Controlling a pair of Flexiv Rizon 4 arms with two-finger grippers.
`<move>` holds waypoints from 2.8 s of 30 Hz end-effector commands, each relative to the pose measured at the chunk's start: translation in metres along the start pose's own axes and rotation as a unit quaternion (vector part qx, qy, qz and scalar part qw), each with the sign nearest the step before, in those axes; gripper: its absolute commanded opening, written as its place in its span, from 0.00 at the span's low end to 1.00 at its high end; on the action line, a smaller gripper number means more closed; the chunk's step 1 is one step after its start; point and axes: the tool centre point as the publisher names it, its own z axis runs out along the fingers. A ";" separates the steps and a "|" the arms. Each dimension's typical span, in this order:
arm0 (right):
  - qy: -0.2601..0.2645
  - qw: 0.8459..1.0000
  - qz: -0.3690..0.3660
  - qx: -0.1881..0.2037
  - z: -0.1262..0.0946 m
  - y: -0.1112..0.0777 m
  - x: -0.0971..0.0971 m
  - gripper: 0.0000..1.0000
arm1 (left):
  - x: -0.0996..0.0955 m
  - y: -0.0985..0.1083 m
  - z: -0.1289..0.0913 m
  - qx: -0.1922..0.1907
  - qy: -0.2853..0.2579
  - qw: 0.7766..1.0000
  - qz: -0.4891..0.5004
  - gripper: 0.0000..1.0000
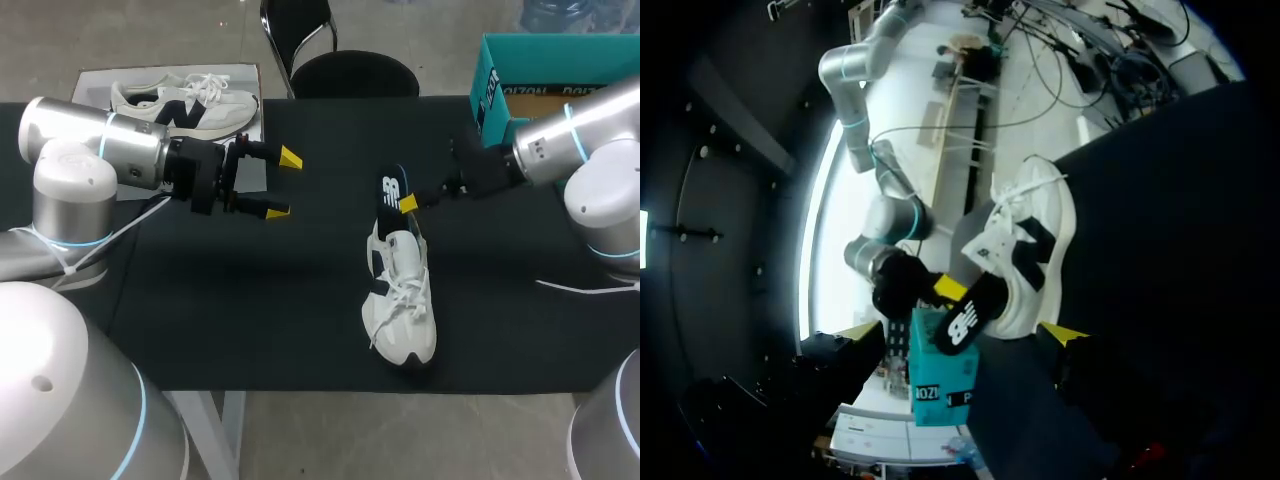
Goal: Take the shoe out of the shoebox, open the shoe tongue, remove and reinsert the insole, then place the shoe into the shoebox
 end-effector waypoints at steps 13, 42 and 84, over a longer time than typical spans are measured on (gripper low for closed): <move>0.003 1.000 0.015 0.001 0.007 -0.027 0.007 0.00 | 0.000 0.000 0.000 0.000 0.001 1.000 0.000 1.00; -0.004 1.000 0.011 0.013 0.001 -0.024 0.002 0.44 | 0.000 0.000 0.000 0.000 0.001 1.000 0.000 1.00; 0.008 0.998 0.036 0.042 0.018 -0.062 0.016 0.00 | 0.000 0.000 0.000 0.000 0.001 1.000 0.000 1.00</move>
